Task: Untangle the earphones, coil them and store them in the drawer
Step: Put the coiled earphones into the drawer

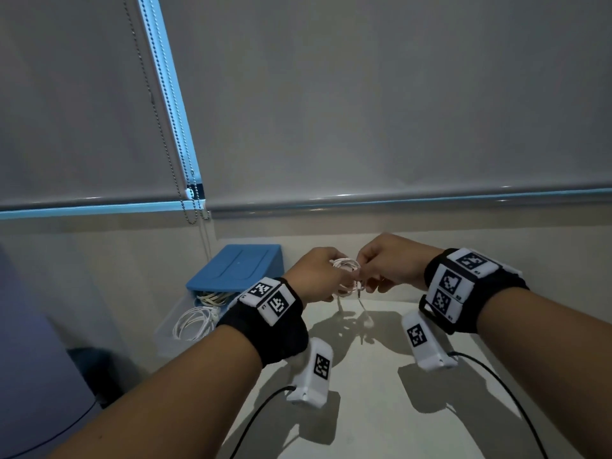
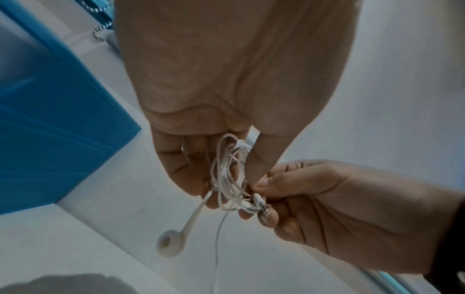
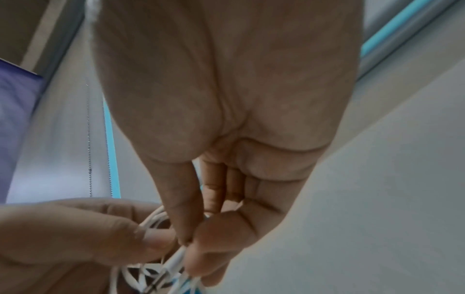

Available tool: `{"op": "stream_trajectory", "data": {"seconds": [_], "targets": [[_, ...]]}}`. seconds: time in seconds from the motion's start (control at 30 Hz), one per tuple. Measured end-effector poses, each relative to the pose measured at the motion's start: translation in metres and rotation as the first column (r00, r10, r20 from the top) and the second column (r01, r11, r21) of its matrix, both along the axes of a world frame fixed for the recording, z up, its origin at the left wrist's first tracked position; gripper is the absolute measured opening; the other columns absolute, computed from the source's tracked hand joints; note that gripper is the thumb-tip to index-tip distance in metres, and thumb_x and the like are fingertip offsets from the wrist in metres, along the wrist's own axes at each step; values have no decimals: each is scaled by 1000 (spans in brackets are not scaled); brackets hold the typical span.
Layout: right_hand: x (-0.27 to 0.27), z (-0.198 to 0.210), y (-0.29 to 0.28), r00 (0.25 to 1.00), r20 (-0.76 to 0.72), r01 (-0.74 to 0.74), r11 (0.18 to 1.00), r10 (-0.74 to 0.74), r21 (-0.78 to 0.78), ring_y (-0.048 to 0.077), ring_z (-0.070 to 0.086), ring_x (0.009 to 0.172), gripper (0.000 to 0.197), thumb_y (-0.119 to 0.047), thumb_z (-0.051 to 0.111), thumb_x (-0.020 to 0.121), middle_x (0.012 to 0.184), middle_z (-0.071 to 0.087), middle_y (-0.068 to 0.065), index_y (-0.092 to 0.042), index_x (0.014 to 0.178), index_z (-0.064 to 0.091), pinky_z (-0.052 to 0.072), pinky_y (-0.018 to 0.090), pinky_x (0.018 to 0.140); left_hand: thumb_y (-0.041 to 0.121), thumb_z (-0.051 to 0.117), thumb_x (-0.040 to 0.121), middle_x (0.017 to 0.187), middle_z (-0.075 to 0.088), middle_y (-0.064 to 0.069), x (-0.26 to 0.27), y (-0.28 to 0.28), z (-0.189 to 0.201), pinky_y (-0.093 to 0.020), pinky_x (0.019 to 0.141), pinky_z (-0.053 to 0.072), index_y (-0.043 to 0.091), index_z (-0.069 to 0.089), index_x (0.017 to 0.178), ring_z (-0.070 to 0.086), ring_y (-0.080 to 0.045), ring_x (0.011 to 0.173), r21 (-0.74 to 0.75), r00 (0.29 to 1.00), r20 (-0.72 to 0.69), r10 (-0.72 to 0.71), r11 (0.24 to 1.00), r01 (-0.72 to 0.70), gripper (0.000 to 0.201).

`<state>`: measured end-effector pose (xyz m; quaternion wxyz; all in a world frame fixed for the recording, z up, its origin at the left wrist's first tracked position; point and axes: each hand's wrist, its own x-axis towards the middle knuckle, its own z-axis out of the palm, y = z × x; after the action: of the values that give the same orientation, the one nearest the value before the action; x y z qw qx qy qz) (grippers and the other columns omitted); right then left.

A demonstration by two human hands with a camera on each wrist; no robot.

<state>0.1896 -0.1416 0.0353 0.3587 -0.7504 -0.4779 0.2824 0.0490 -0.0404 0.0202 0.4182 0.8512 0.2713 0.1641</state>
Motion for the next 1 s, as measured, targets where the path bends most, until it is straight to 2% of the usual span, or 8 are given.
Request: {"op": "stream_trajectory", "data": {"seconds": [0.17,0.33,0.43,0.5,0.63,0.73,0.83,1.0], "targets": [[-19,39,-1,997,2,-75,997,75,19,15,64,59,8,-1,69,93,67,68,11,6,90,70,54,25,59,20,66,95,99,73,-7,-23,3,28,-28,71,52,9,74,111,63,-15,84,28,1000,4,-11,1000,11,20],[-44,71,6,991,76,-115,992,112,42,16,66,61,9,1,68,92,68,70,11,9,93,72,56,24,61,24,70,93,107,77,-9,-52,13,44,-32,81,56,11,74,110,70,-25,105,-28,997,70,30,999,-28,21],[-60,80,18,979,165,-123,992,120,7,16,68,63,10,-1,70,92,70,70,12,8,93,73,57,24,63,21,69,94,101,78,-9,-72,22,51,-35,84,54,13,73,96,71,-22,95,-82,984,155,83,994,-71,9],[-70,79,28,977,176,-122,992,120,2,16,69,63,10,-1,71,91,70,71,12,9,93,73,57,24,63,14,69,94,96,77,-11,-86,28,55,-34,81,54,13,72,91,69,-20,88,-95,978,182,105,991,-89,5],[-91,70,53,988,109,-116,993,113,20,20,69,64,6,3,72,89,72,70,16,9,87,72,61,31,73,3,70,92,94,73,-14,-113,42,54,-38,79,61,6,69,103,70,-21,83,-109,967,194,168,983,-149,11],[-108,59,72,991,54,-122,993,121,-2,23,69,69,7,7,69,89,76,70,20,4,82,70,62,41,87,-2,71,90,94,69,-16,-131,54,48,-32,66,61,7,67,101,70,-22,78,-131,953,209,218,972,-194,15],[-125,48,89,993,67,-94,995,96,-41,28,73,77,3,5,70,89,82,73,25,8,88,71,61,45,90,-3,70,91,95,67,-19,-144,63,40,-29,59,60,4,67,104,69,-24,76,-151,945,192,266,959,-239,15],[-147,36,112,984,135,-100,990,113,-101,32,77,92,20,-2,76,87,88,77,22,13,100,73,60,44,93,-3,70,91,103,69,-27,-160,77,22,-50,74,64,3,66,106,73,-35,81,-138,937,144,318,944,-299,16]]}}
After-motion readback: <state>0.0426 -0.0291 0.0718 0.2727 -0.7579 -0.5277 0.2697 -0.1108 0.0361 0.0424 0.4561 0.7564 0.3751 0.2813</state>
